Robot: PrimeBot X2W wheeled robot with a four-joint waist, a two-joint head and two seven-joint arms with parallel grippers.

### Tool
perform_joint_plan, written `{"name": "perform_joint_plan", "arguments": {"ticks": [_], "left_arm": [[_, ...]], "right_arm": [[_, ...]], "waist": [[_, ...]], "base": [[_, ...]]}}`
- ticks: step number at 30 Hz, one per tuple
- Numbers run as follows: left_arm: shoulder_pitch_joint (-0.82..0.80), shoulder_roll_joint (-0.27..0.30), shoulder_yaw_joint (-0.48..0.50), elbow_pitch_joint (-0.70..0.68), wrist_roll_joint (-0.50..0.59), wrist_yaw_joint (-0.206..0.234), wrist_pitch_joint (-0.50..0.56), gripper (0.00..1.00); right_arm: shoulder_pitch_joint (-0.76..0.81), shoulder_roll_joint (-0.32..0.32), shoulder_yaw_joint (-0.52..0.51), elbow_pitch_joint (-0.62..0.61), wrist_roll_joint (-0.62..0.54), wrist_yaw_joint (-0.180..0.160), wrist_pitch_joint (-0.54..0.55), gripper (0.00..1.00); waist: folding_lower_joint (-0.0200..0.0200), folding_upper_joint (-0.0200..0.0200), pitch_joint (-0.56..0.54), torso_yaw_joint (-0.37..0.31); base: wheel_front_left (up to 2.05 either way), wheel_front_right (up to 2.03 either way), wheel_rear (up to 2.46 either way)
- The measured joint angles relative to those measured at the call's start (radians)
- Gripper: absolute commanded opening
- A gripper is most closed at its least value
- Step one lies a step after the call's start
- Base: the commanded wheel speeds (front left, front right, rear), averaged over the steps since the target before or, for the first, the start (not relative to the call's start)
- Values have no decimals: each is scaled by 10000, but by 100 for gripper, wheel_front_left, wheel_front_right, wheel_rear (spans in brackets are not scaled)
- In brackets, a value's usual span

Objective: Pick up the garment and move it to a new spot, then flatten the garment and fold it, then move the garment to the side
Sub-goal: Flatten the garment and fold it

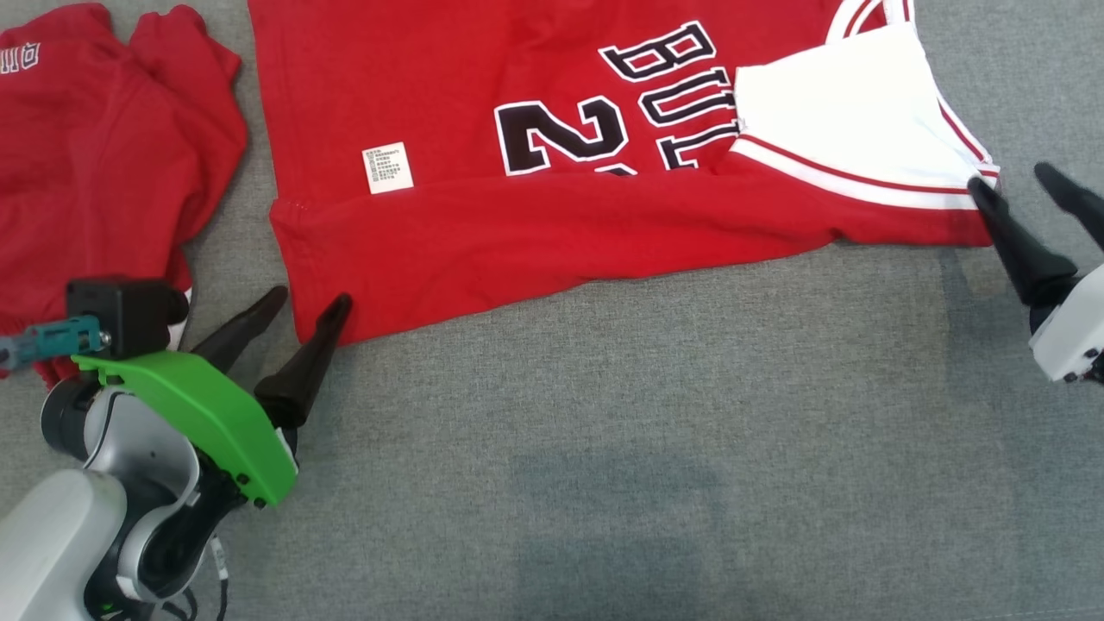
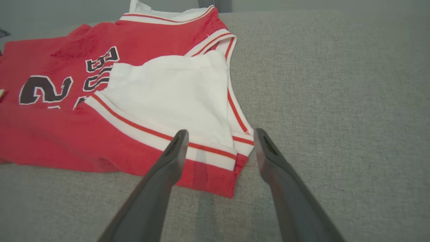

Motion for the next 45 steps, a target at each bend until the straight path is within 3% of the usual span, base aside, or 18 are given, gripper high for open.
{"name": "perform_joint_plan", "arguments": {"ticks": [5,19,20,21,22,24,29,35,40,45], "left_arm": [[151,570,-48,-180,290,295,253,100],[-117,604,-408,399,345,324,897,100],[-168,571,-435,460,345,293,926,82],[-221,535,-449,516,311,222,982,28],[-281,510,-477,591,224,125,1022,0],[-381,474,-543,669,115,-109,1166,0],[-434,378,-677,679,-336,-506,1569,0],[-196,617,-698,295,-957,-673,2082,0],[671,1636,-391,-675,-1822,-805,2625,0],[1675,2148,-203,-1396,-2263,-719,2460,0]], "right_arm": [[224,12,184,-134,-878,0,677,100],[-374,456,330,541,-1597,13,1718,100],[-472,497,330,660,-1574,13,1825,100],[-544,525,326,777,-1507,13,1960,100],[-632,541,343,859,-1427,12,2115,100],[-773,644,324,1026,-1145,12,2316,0],[-912,742,209,1074,-403,8,2811,0],[-615,585,-211,608,196,8,3532,0],[1094,198,-1256,-571,1072,8,4926,0],[2731,176,-2217,-1467,1565,10,5866,0]], "waist": [[0,0,184,-47],[0,0,474,10],[0,0,468,19],[0,0,457,27],[0,0,440,34],[0,0,390,49],[0,0,136,90],[0,0,-277,74],[0,0,-951,19],[0,0,-1266,-80]], "base": [[0,0,0],[0,0,0],[0,0,0],[0,0,0],[0,0,0],[0,0,0],[0,0,0],[0,0,0],[0,0,0],[0,0,0]]}}
